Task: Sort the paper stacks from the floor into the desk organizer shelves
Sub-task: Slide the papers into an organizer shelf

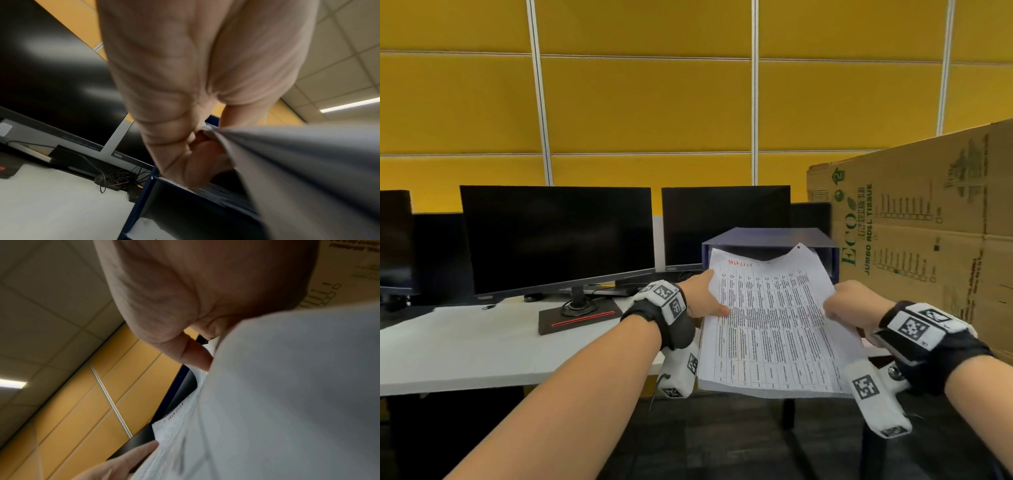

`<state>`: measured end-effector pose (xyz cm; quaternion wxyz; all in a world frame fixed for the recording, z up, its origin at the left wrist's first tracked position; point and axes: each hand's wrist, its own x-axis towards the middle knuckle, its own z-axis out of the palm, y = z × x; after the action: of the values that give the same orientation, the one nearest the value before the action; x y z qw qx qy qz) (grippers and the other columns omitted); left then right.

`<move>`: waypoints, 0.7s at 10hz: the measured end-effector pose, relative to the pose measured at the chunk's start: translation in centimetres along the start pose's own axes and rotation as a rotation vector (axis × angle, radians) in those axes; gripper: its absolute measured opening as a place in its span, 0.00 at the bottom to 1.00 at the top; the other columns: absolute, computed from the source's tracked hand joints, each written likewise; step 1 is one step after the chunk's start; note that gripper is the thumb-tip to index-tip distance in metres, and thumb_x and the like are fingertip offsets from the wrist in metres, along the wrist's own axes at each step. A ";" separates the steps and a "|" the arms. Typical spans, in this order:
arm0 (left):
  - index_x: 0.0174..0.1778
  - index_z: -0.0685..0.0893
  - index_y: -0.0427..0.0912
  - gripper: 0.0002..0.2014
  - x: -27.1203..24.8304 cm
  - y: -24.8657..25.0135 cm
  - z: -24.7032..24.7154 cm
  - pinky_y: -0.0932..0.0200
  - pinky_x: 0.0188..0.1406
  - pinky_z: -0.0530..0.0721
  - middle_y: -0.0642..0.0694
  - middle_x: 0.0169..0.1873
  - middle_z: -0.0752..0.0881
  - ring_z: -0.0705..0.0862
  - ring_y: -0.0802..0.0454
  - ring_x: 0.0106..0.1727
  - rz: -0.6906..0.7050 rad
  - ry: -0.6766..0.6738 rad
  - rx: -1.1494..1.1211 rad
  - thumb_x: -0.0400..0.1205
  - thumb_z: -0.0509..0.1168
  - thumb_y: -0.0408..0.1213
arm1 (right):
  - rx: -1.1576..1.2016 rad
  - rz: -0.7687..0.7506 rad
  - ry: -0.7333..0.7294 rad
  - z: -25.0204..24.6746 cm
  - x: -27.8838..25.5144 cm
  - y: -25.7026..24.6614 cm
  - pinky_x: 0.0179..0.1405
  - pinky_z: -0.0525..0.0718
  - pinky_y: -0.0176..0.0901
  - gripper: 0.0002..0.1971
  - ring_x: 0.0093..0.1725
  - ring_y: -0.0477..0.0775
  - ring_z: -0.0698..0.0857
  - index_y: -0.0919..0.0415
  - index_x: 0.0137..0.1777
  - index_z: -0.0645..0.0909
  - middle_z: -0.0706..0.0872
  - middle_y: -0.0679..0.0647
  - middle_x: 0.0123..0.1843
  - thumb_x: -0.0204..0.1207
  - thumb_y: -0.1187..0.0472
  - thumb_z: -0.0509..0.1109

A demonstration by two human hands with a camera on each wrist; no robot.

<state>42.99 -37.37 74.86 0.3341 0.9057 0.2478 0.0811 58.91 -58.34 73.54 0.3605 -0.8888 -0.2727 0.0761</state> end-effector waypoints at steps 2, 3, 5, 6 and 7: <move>0.84 0.59 0.43 0.42 4.9 -0.1 -0.5 0.47 0.77 0.70 0.40 0.80 0.67 0.69 0.41 0.78 -0.018 0.099 0.089 0.77 0.74 0.44 | 0.147 0.140 0.010 -1.5 3.5 -0.3 0.31 0.71 0.41 0.04 0.28 0.55 0.72 0.69 0.39 0.74 0.72 0.60 0.30 0.73 0.71 0.66; 0.82 0.64 0.41 0.39 6.2 0.4 -1.2 0.44 0.77 0.70 0.39 0.78 0.70 0.71 0.40 0.77 -0.039 0.090 0.052 0.77 0.74 0.46 | 0.341 0.242 -0.014 -1.8 5.7 0.0 0.49 0.76 0.49 0.20 0.43 0.62 0.80 0.71 0.58 0.72 0.77 0.63 0.45 0.66 0.67 0.71; 0.66 0.81 0.32 0.26 8.0 0.3 -1.8 0.46 0.69 0.80 0.37 0.62 0.85 0.83 0.40 0.63 -0.077 0.134 -0.068 0.81 0.67 0.51 | 0.493 0.332 0.036 -1.3 7.4 -0.1 0.54 0.81 0.52 0.21 0.48 0.62 0.81 0.71 0.60 0.76 0.81 0.65 0.52 0.66 0.66 0.69; 0.60 0.82 0.30 0.19 7.6 -0.3 -1.2 0.51 0.56 0.86 0.34 0.58 0.87 0.87 0.44 0.51 -0.045 0.162 -0.315 0.79 0.72 0.38 | 0.582 0.374 0.014 -1.2 7.1 -0.6 0.60 0.78 0.51 0.12 0.54 0.60 0.85 0.69 0.53 0.76 0.85 0.63 0.56 0.72 0.65 0.69; 0.60 0.83 0.29 0.18 6.9 -0.7 -1.1 0.52 0.56 0.86 0.33 0.59 0.86 0.86 0.45 0.49 -0.069 0.173 -0.386 0.77 0.74 0.34 | 0.637 0.331 -0.017 -1.3 7.7 -0.2 0.57 0.83 0.53 0.13 0.55 0.61 0.84 0.70 0.55 0.76 0.83 0.63 0.61 0.73 0.64 0.69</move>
<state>48.36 -32.78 75.07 0.4813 0.8057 0.2862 0.1931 65.75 -54.84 75.16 0.5998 -0.7634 -0.0906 0.2220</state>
